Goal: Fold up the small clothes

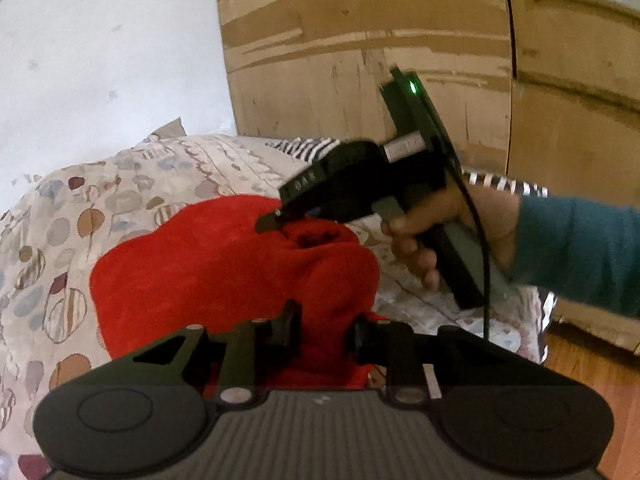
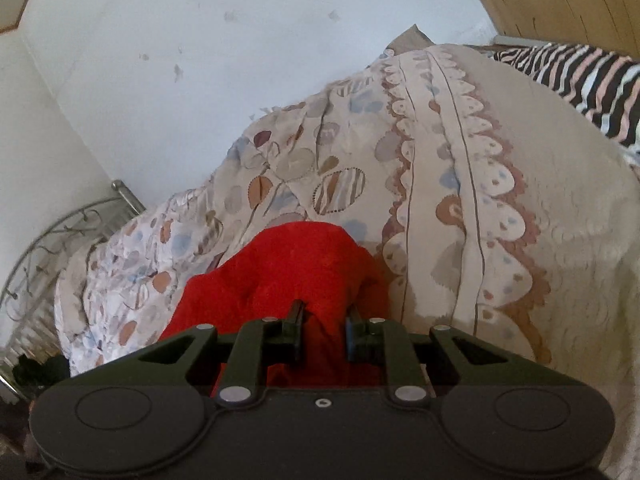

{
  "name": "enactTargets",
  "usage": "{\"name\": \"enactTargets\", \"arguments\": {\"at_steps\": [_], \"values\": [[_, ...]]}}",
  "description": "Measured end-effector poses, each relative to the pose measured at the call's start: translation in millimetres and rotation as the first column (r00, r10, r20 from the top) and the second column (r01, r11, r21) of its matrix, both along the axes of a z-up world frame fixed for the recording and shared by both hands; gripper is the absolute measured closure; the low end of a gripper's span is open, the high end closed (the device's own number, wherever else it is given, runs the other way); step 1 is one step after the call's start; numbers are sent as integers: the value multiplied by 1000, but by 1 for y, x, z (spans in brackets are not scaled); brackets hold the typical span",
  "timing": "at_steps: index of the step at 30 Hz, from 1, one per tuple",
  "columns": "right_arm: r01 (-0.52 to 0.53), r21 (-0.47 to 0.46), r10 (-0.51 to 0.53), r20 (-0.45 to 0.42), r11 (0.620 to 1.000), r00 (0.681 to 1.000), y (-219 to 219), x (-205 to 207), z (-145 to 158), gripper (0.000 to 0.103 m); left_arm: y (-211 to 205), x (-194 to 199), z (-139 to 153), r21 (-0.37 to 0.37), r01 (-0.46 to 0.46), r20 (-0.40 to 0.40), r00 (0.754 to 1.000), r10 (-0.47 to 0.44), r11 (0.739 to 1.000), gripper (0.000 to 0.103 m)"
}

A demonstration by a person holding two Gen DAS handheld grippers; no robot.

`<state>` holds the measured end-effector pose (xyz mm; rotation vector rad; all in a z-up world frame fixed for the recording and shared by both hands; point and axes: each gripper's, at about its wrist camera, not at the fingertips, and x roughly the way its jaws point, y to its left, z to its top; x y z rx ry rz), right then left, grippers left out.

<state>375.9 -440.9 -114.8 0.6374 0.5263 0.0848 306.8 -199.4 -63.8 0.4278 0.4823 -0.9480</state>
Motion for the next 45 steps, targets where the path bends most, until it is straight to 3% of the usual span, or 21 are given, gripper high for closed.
{"name": "enactTargets", "arguments": {"at_steps": [1, 4, 5, 8, 10, 12, 14, 15, 16, 18, 22, 25, 28, 32, 36, 45], "values": [[1, 2, -1, 4, 1000, 1000, 0, 0, -1, 82, 4, -1, 4, -12, 1, -13, 1000, -1, 1000, 64], [6, -17, -5, 6, 1000, 1000, 3, 0, 0, 82, 22, -3, 18, -75, -11, -68, 998, 6, 997, 25], [5, -32, -5, 6, 999, 1000, 6, 1, 1, 82, 30, -5, 24, -100, -30, -82, 996, 22, 995, 18], [7, -72, -7, -1, 997, 1000, 11, 4, 4, 82, 53, -5, 37, -156, -126, -108, 988, 110, 980, 9], [8, -86, -8, -4, 996, 1000, 12, 3, 7, 78, 68, 3, 41, -184, -230, -144, 968, 206, 955, 3], [7, -147, -7, 1, 989, 1000, 19, -2, 13, 75, 86, 16, 42, -198, -357, -209, 925, 317, 913, 1], [5, -226, -4, 4, 974, 1000, 29, -10, 20, 67, 102, 36, 36, -165, -476, -307, 857, 414, 864, 1], [13, -265, -11, 11, 964, 1000, 34, -16, 25, 61, 110, 47, 32, -140, -523, -360, 818, 449, 841, 1], [23, -296, -18, 21, 955, 1000, 38, -24, 30, 45, 116, 54, 27, -126, -550, -396, 791, 467, 825, 1], [48, -337, -33, 50, 940, 998, 48, -40, 41, 24, 126, 65, 19, -119, -573, -446, 761, 471, 811, 1], [48, -355, -7, 116, 934, 993, 69, -75, 63, 4, 123, 71, 9, -128, -564, -486, 753, 445, 815, 1], [34, -352, 8, 119, 935, 993, 82, -90, 69, 1, 117, 62, 3, -128, -555, -472, 763, 442, 822, 1], [-5, -366, 39, 85, 931, 996, 91, -96, 60, 1, 111, 54, -3, -125, -550, -456, 771, 445, 825, 1], [12, -373, -6, 20, 928, 1000, 87, -99, 34, 1, 110, 47, -8, -135, -560, -444, 772, 455, 818, 1], [4, -399, -13, -18, 917, 1000, 88, -104, 7, 1, 97, 41, -11, -100, -540, -389, 795, 466, 836, 0], [28, -499, -27, 9, 866, 1000, 93, -109, -10, 1, 82, 39, -18, -84, -524, -393, 799, 455, 847, 0]]}}
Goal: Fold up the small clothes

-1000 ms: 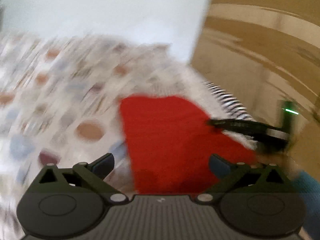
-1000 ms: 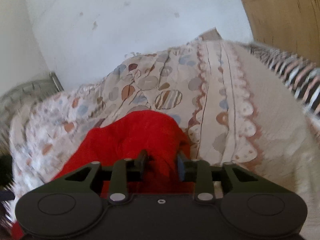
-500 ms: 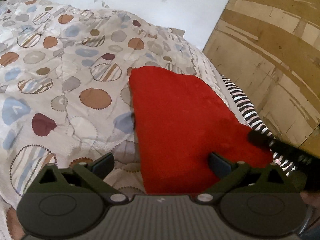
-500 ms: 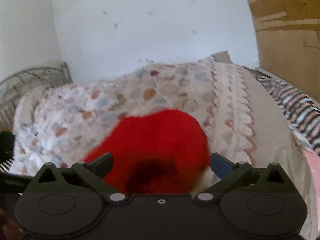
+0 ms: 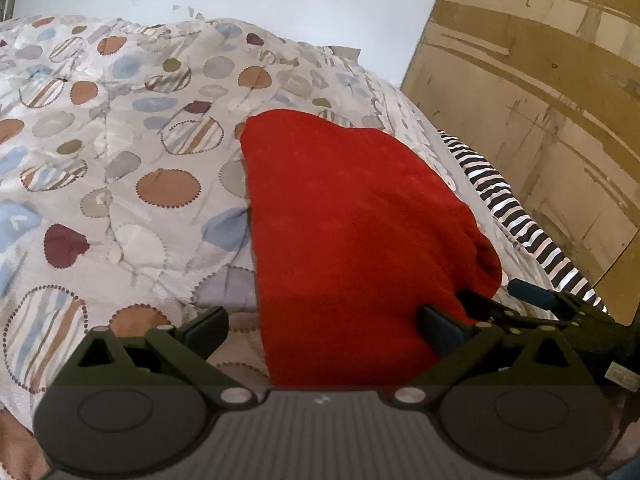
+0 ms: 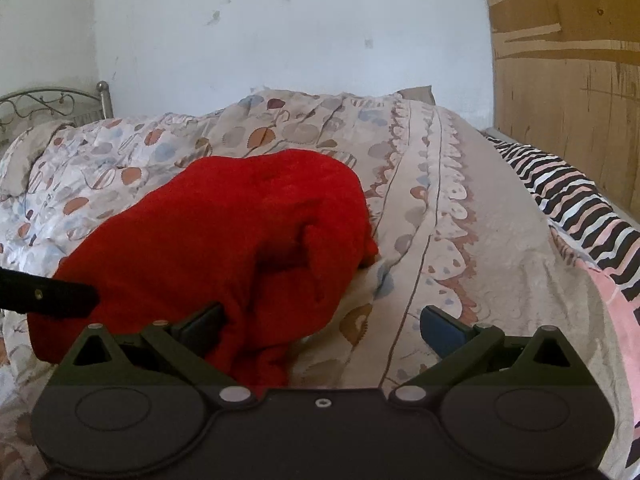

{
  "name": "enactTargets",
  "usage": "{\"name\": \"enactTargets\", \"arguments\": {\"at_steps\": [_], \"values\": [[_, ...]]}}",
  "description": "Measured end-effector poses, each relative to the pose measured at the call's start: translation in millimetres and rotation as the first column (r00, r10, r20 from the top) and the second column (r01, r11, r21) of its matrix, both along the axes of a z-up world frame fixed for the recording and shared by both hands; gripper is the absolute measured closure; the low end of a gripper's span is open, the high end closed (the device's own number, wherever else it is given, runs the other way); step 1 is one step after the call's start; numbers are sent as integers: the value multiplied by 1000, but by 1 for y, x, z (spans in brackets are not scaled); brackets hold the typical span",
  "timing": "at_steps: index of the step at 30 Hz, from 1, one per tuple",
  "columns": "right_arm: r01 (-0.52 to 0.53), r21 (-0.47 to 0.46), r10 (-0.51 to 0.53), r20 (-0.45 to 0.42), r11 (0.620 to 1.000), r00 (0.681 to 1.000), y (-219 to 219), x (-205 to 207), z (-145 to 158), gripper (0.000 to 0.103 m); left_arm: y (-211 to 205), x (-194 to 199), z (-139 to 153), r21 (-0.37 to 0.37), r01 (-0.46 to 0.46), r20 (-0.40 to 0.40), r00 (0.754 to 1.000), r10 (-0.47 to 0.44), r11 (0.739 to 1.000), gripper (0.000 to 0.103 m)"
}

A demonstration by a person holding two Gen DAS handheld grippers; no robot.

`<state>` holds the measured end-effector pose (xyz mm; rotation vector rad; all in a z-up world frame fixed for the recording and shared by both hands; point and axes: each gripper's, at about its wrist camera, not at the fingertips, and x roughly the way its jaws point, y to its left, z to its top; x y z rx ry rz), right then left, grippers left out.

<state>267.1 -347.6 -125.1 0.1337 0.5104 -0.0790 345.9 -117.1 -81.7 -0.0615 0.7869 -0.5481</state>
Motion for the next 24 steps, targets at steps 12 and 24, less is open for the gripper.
{"name": "enactTargets", "arguments": {"at_steps": [12, 24], "values": [[6, 36, -6, 18, 999, 1000, -7, -3, -8, 1, 12, 2, 3, -83, -30, -40, 999, 27, 996, 1], [-12, 162, 6, 40, 987, 999, -20, -10, -7, 0, 27, 32, -1, -162, -94, -106, 991, 77, 982, 0]]}}
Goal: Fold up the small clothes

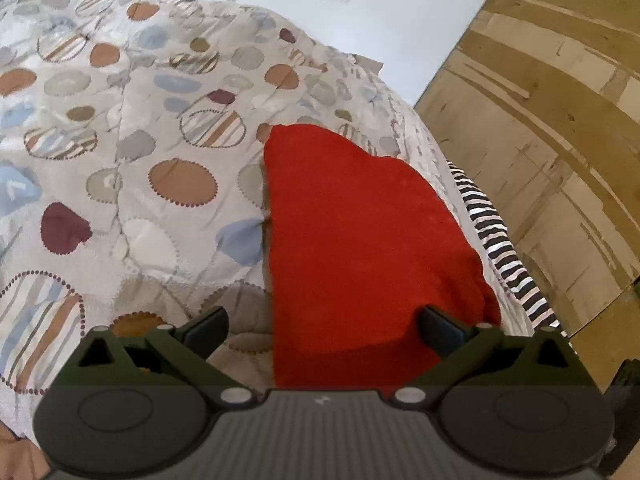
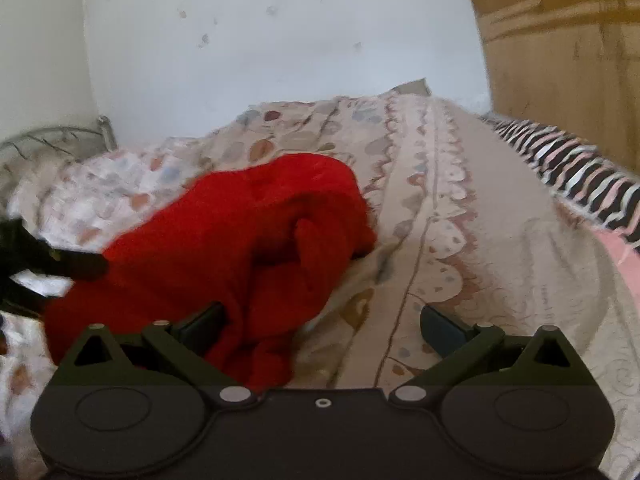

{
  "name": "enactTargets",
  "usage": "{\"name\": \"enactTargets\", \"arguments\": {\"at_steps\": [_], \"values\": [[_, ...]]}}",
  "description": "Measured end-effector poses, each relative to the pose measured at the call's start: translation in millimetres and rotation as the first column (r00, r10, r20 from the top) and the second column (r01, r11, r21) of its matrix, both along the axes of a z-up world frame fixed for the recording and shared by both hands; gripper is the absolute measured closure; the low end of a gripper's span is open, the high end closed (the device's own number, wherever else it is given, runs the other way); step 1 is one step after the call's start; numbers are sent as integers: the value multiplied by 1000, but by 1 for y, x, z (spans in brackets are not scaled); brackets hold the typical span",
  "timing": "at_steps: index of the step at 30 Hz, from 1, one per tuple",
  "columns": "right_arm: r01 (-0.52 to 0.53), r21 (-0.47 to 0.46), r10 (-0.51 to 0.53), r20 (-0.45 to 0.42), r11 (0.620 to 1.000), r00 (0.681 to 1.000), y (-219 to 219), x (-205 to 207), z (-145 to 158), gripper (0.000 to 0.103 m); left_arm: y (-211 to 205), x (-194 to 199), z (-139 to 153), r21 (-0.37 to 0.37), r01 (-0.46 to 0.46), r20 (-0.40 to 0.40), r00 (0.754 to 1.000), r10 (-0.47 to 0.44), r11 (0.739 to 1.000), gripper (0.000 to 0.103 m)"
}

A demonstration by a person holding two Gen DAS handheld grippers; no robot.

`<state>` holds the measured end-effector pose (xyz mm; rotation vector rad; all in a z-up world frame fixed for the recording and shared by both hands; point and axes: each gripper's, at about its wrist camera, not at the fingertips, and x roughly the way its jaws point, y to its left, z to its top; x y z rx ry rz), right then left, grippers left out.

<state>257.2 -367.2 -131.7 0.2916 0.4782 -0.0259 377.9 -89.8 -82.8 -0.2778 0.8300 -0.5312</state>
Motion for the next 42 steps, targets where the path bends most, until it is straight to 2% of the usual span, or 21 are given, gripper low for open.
{"name": "enactTargets", "arguments": {"at_steps": [4, 7, 10, 17, 22, 25, 28, 38, 42], "values": [[-46, 147, 39, 55, 988, 998, -26, -2, 15, 0, 5, 4, -5, -13, -1, -10, 1000, 1, 1000, 0], [-20, 187, 2, 97, 982, 995, -44, 6, 28, 0, 5, 3, -8, -24, 2, -11, 1000, -2, 1000, 0], [3, 184, -18, 83, 983, 996, -56, 29, 34, 0, 4, 2, -11, -33, -3, -13, 1000, 2, 999, 0], [-130, 266, 119, 56, 955, 991, -62, 108, 28, 0, -1, 0, -5, 10, 11, 22, 1000, -11, 1000, 0], [-147, 323, 150, 15, 935, 989, -66, 142, 13, 0, 0, 1, -4, 11, 19, 23, 1000, -19, 1000, 0], [-150, 347, 177, -45, 926, 983, -64, 150, -5, 0, 2, 1, -6, -5, 18, 16, 1000, -18, 1000, 0], [-166, 337, 174, 7, 927, 985, -63, 141, -15, 0, 3, 2, -9, -21, 16, 8, 1000, -16, 1000, 0], [-171, 331, 165, 47, 928, 985, -63, 134, -20, 0, 4, 2, -11, -35, 14, 5, 1000, -14, 999, 0], [-168, 314, 164, 40, 935, 986, -60, 133, -20, 0, 0, 12, -8, -13, 80, 0, 997, -80, 997, 0]]}}
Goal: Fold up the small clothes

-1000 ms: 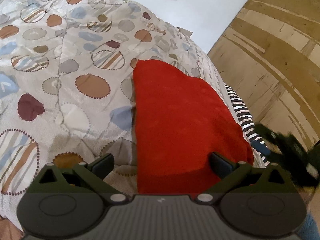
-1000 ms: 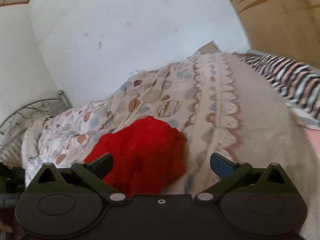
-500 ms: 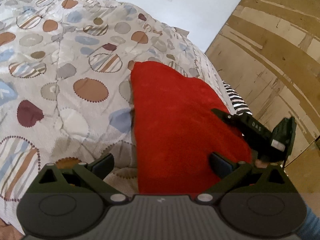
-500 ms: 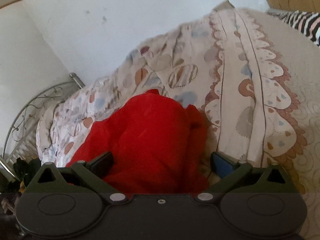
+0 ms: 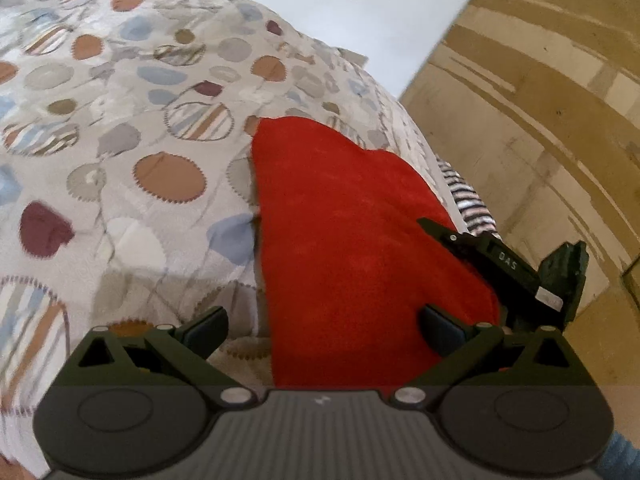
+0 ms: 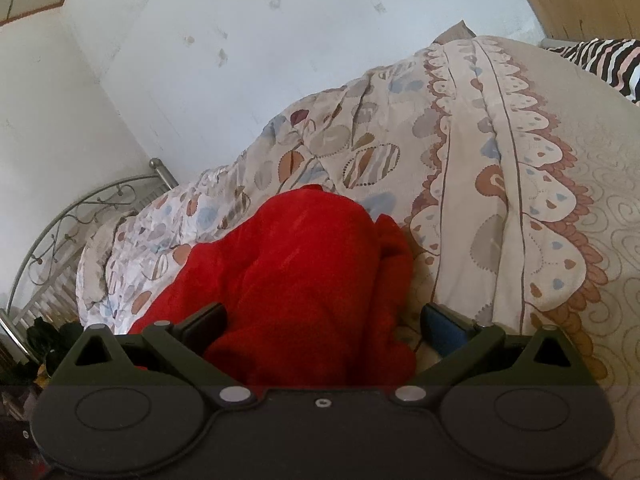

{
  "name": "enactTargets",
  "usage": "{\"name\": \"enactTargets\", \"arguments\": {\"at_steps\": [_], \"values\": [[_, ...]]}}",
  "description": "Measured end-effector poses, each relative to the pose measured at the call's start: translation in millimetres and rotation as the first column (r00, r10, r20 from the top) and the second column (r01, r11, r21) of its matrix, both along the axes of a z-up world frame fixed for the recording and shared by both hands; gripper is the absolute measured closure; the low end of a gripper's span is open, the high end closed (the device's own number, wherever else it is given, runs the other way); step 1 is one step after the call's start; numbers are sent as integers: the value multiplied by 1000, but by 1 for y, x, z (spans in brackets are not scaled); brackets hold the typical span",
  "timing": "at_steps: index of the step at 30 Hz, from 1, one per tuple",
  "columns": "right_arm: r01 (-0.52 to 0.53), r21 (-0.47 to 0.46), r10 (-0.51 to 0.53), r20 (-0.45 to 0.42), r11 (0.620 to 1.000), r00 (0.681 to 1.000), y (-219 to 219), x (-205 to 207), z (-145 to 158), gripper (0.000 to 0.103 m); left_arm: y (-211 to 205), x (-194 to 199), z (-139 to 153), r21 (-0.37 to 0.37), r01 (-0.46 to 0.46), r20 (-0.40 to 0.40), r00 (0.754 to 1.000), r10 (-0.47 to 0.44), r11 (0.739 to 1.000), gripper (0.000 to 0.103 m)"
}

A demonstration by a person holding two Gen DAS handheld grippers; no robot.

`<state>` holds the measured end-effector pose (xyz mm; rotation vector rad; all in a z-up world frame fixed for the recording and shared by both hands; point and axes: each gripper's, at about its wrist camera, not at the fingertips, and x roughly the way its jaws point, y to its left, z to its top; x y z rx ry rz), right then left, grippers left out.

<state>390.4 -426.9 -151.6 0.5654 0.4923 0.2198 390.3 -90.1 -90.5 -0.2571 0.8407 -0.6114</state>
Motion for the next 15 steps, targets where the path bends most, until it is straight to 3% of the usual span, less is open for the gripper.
{"name": "enactTargets", "arguments": {"at_steps": [8, 15], "values": [[3, 4, -3, 7, 1000, 1000, 1, 1, -2, 0, -20, 14, 9, 106, 117, 70, 990, -124, 987, 0], [2, 17, -2, 13, 1000, 1000, -2, 0, -4, 0, -16, 25, -4, 36, 122, -12, 992, -122, 992, 0]]}}
